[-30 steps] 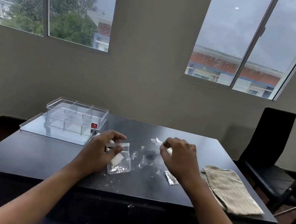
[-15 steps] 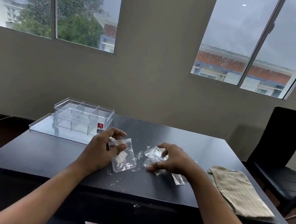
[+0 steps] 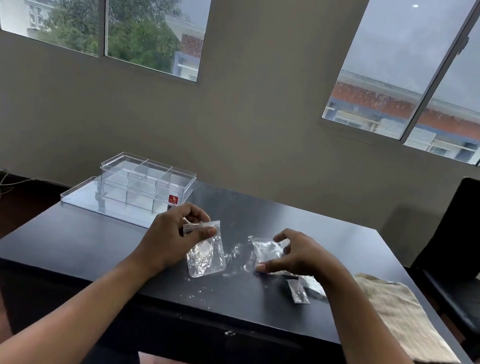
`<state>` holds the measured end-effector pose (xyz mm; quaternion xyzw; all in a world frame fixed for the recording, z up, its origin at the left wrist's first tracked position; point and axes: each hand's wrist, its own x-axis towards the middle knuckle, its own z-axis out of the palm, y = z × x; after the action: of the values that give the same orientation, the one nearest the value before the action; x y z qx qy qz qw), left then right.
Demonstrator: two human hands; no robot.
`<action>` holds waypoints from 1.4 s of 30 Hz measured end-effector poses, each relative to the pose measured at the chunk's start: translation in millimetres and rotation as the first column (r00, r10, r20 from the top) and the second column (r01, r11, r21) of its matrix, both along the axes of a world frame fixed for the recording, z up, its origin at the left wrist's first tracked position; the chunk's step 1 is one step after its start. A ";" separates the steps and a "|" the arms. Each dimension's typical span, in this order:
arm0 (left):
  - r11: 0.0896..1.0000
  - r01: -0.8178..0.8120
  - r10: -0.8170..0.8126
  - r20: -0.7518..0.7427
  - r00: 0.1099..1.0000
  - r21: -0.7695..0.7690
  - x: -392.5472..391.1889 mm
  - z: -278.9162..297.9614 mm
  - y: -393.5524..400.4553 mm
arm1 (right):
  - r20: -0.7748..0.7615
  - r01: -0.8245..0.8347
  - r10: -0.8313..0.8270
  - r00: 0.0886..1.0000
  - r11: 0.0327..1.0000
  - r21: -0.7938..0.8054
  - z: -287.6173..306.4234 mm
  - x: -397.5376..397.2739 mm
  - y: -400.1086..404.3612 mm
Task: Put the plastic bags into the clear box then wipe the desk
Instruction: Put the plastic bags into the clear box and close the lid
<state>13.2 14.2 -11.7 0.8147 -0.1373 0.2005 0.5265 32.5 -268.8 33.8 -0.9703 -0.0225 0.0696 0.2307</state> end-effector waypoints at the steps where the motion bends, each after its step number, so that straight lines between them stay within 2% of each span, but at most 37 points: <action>1: 1.000 -0.005 0.005 0.001 1.000 0.007 -0.4 0.2 -0.5 | -0.002 -0.009 0.009 1.000 1.000 0.016 -0.4 0.0 2.2; 5: 0.999 -0.036 0.036 -0.002 0.999 0.037 -1.0 0.5 -0.9 | 0.041 -0.060 0.056 0.998 0.993 0.099 -3.1 1.4 10.7; 11: 1.000 -0.018 0.018 -0.057 0.998 0.001 -6.3 6.2 -1.8 | 0.189 -0.094 0.075 0.979 0.991 0.092 1.6 -2.3 16.9; 19: 0.975 -0.055 0.039 -0.077 0.996 -0.214 -7.9 11.0 6.5 | 0.423 -0.120 0.001 0.906 0.959 0.255 45.2 -9.3 36.8; 22: 0.967 -0.069 0.053 -0.073 0.996 -0.245 -5.4 17.5 19.2 | 0.485 -0.136 -0.035 0.874 0.939 0.314 56.1 1.2 53.0; 25: 0.964 -0.121 0.117 -0.029 0.993 -0.237 14.5 26.6 42.6 | 0.435 -0.178 -0.064 0.898 0.852 0.492 60.5 20.6 72.9; 28: 0.949 -0.208 0.224 0.047 0.973 -0.235 48.9 42.4 69.4 | 0.367 -0.219 -0.062 0.928 0.708 0.672 63.3 44.4 99.4; 30: 0.943 -0.236 0.259 0.072 0.963 -0.235 72.7 55.1 85.2 | 0.336 -0.229 -0.051 0.941 0.634 0.738 62.2 64.0 117.1; 33: 0.944 -0.267 0.289 0.094 0.953 -0.194 109.1 64.0 105.4 | 0.297 -0.215 -0.047 0.954 0.584 0.783 56.1 93.3 140.5; 36: 0.947 -0.301 0.311 0.084 0.947 -0.114 140.7 60.8 119.0 | 0.287 -0.196 -0.057 0.956 0.605 0.772 46.2 120.1 160.7; 39: 0.950 -0.311 0.310 0.102 0.945 -0.015 164.3 49.7 126.8 | 0.308 -0.186 -0.071 0.949 0.664 0.724 33.9 141.9 177.2; 42: 0.949 -0.314 0.311 0.126 0.942 0.011 178.6 35.9 134.4 | 0.385 -0.223 -0.044 0.922 0.752 0.620 21.6 159.9 188.5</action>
<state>191.8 148.6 24.2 0.8204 -0.0416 0.3290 0.4657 192.4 -80.3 55.4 -0.8209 -0.1363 -0.1186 0.5418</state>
